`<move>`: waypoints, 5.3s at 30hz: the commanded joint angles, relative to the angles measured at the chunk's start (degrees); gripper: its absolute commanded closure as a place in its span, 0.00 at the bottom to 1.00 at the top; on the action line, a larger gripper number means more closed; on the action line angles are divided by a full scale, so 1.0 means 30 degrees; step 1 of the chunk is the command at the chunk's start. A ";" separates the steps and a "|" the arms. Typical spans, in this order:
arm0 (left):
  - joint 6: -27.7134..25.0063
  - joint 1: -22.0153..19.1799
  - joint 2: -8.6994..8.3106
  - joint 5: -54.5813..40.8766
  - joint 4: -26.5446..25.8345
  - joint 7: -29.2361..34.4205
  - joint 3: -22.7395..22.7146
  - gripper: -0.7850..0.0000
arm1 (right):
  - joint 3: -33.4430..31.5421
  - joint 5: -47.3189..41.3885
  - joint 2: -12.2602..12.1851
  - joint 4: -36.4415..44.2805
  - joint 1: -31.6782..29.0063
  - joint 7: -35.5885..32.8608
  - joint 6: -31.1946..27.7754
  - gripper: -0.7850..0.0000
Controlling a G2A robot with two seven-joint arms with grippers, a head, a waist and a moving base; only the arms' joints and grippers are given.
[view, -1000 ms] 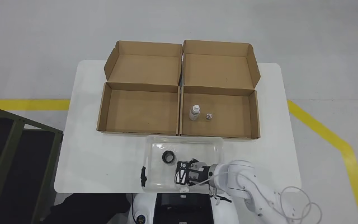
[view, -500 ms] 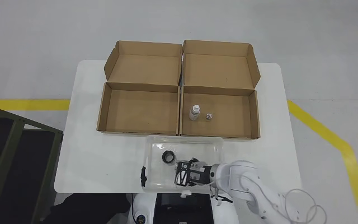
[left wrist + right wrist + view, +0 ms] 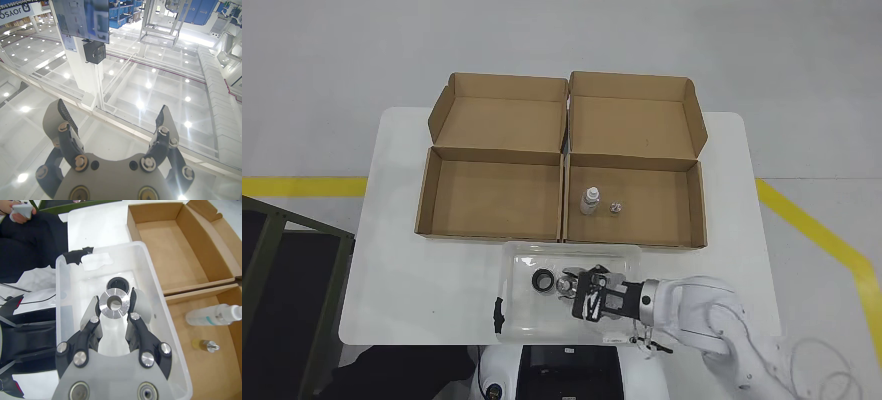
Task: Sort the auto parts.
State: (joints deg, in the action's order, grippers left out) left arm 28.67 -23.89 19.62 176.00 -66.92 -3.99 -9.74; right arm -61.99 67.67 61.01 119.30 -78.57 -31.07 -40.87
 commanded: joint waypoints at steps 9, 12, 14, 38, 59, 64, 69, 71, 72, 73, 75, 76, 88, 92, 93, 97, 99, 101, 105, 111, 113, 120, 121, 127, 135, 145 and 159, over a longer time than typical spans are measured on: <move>0.0000 0.0000 0.0000 0.0000 0.0000 0.0000 0.0000 0.00 | -0.1096 -0.0317 0.0010 0.1530 -0.0303 0.3573 0.1627 1.00; 0.0000 0.0000 0.0000 0.0000 0.0000 0.0000 0.0000 0.00 | -0.1191 -0.0212 0.0047 0.2050 -0.0291 0.4379 0.2103 1.00; 0.0000 0.0000 0.0000 0.0000 0.0000 0.0000 0.0000 0.00 | -0.1259 -0.0227 0.0065 0.2466 -0.0292 0.4724 0.2364 1.00; 0.0000 0.0000 0.0000 0.0000 0.0000 0.0000 0.0000 0.00 | -0.2252 -0.0213 0.0464 0.4369 0.2290 0.6871 0.4890 1.00; 0.0000 0.0000 0.0000 0.0000 0.0000 0.0000 0.0000 0.00 | -0.2871 -0.1181 0.0533 0.3443 0.2324 0.7616 0.3691 1.00; 0.0000 0.0000 0.0000 0.0000 0.0000 0.0000 0.0000 0.00 | -0.1959 -0.0876 0.0613 0.2798 0.2350 0.7180 0.3623 1.00; 0.0000 0.0000 0.0000 0.0000 0.0000 0.0000 0.0000 0.00 | -0.0867 -0.0744 0.0780 0.1467 0.2957 0.6793 0.3738 1.00; 0.0000 0.0000 0.0000 0.0000 0.0000 0.0000 0.0000 0.00 | -0.0352 -0.0685 0.0869 0.0866 0.3273 0.6680 0.3780 1.00; 0.0000 0.0000 0.0000 0.0000 0.0000 0.0000 0.0000 0.00 | -0.0097 -0.0668 0.0917 0.0590 0.3405 0.6644 0.3842 1.00; 0.0000 0.0000 0.0000 0.0000 0.0000 0.0000 0.0000 0.00 | 0.0107 -0.0651 0.0962 0.0398 0.3547 0.6599 0.3921 1.00; 0.0000 0.0000 0.0000 0.0000 0.0000 0.0000 0.0000 0.00 | 0.0471 -0.0677 0.1042 -0.0002 0.3775 0.6445 0.4022 1.00; 0.0000 0.0000 0.0000 0.0000 0.0000 0.0000 0.0000 0.00 | 0.0642 -0.0673 0.1082 -0.0227 0.3893 0.6370 0.4071 1.00; 0.0000 0.0000 0.0000 0.0000 0.0000 0.0000 0.0000 0.00 | 0.2886 -0.0423 0.1631 -0.3197 0.5071 0.5625 0.4514 1.00; 0.0000 0.0000 0.0000 0.0000 0.0000 0.0000 0.0000 0.00 | 0.3452 -0.0188 0.1810 -0.4150 0.5396 0.5718 0.4563 1.00; 0.0000 0.0000 0.0000 0.0000 0.0000 0.0000 0.0000 0.00 | 0.3549 -0.0143 0.1849 -0.4329 0.5473 0.5728 0.4571 1.00; 0.0000 0.0000 0.0000 0.0000 0.0000 0.0000 0.0000 0.00 | 0.3961 0.0085 0.2016 -0.4964 0.5880 0.5622 0.4557 1.00; 0.0000 0.0000 0.0000 0.0000 0.0000 0.0000 0.0000 0.00 | 0.4186 0.0154 0.2116 -0.5307 0.6148 0.5566 0.4556 1.00; 0.0000 0.0000 0.0000 0.0000 0.0000 0.0000 0.0000 0.00 | 0.4410 0.0236 0.2233 -0.5606 0.6481 0.5503 0.4624 1.00; 0.0000 0.0000 0.0000 0.0000 0.0000 0.0000 0.0000 0.00 | 0.4920 0.0274 0.2504 -0.6211 0.7213 0.5283 0.4775 1.00; 0.0000 0.0000 0.0000 0.0000 0.0000 0.0000 0.0000 0.00 | 0.5742 0.0081 0.2961 -0.7233 0.8259 0.5100 0.4893 1.00; 0.0000 0.0000 0.0000 0.0000 0.0000 0.0000 0.0000 0.00 | 0.6072 0.0035 0.3144 -0.7660 0.8648 0.5084 0.4938 1.00; 0.0000 0.0000 0.0000 0.0000 0.0000 0.0000 0.0000 0.00 | 0.7283 -0.0050 0.3891 -0.9479 1.0227 0.4565 0.5251 1.00; 0.0000 0.0000 0.0000 0.0000 0.0000 0.0000 0.0000 0.00 | 0.7443 -0.0095 0.4007 -0.9737 1.0444 0.4496 0.5314 1.00; 0.0000 0.0000 0.0000 0.0000 0.0000 0.0000 0.0000 0.00 | 0.8352 -0.0250 0.4714 -1.1350 1.1637 0.4236 0.5633 1.00; 0.0000 0.0000 0.0000 0.0000 0.0000 0.0000 0.0000 0.00 | 0.9405 -0.0420 0.5710 -1.3303 1.3032 0.4103 0.5963 1.00; 0.0000 0.0000 0.0000 0.0000 0.0000 0.0000 0.0000 0.00 | 1.0493 -0.0481 0.6934 -1.5658 1.4309 0.3747 0.6286 1.00; 0.0000 0.0000 0.0000 0.0000 0.0000 0.0000 0.0000 0.00 | 1.1122 -0.0226 0.8320 -1.8710 1.5497 0.3446 0.6281 1.00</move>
State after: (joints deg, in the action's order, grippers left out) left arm 28.67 -23.89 19.62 176.00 -66.92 -3.99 -9.74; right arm -28.50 66.86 85.88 63.44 -32.11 -20.77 -21.97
